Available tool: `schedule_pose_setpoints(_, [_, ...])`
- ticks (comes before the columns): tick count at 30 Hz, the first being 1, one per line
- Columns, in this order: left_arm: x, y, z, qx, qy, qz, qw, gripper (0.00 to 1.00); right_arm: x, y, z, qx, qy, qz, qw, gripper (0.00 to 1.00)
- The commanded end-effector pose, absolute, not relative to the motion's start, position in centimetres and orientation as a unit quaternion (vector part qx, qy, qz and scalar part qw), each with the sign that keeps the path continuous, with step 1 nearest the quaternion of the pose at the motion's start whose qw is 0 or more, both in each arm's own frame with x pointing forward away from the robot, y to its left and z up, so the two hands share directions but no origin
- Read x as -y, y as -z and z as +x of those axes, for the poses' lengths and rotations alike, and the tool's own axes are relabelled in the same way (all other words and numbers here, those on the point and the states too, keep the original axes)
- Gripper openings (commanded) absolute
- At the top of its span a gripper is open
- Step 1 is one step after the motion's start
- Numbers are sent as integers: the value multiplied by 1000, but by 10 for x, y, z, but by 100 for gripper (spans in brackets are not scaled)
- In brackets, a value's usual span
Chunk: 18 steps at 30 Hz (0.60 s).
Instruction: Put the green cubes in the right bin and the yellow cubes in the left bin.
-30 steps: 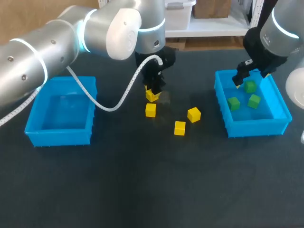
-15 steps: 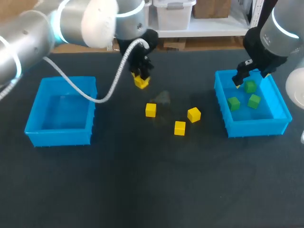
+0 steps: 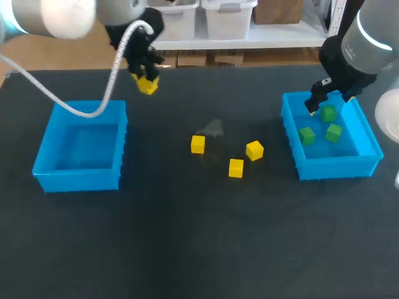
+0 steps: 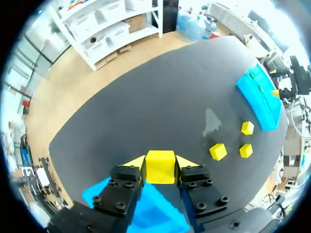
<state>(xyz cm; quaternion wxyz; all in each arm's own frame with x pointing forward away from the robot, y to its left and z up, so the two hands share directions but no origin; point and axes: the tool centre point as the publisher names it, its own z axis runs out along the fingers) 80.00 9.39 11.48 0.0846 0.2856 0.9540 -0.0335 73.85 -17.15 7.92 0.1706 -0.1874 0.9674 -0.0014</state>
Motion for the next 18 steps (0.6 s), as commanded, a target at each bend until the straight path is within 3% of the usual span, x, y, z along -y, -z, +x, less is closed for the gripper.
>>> schedule_pose_setpoints(1, [-140,-124,758,-942,63,260,201,0,172,-79,737,-967,2,-187,172,100])
schedule_pose_setpoints(18, [-218,-86,704,-966,29,194,168,0,172,-79,737,-967,2,-187,172,100])
